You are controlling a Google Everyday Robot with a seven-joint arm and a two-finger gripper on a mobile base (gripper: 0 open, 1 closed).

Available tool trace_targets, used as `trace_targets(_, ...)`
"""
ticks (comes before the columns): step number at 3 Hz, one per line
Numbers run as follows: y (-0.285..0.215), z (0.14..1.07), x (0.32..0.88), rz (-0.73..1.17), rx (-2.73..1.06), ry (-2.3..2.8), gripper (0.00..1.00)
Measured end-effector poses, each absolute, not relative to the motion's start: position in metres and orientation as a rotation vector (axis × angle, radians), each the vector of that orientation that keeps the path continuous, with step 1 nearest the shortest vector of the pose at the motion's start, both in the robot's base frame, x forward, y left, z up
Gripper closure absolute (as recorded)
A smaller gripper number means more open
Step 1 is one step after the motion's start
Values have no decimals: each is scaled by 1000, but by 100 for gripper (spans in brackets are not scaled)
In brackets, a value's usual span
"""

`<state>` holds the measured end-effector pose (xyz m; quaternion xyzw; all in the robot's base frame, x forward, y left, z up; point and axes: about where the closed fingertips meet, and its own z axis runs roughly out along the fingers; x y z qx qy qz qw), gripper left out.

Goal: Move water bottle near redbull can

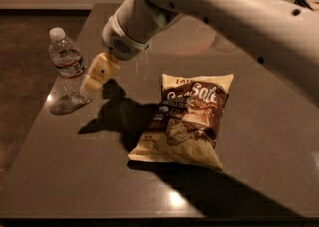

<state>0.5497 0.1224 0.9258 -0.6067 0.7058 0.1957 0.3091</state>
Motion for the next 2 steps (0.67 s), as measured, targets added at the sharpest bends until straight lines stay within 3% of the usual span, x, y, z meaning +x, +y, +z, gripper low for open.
trace_targets(2, 180, 936, 551, 649, -1601, 1812, 0)
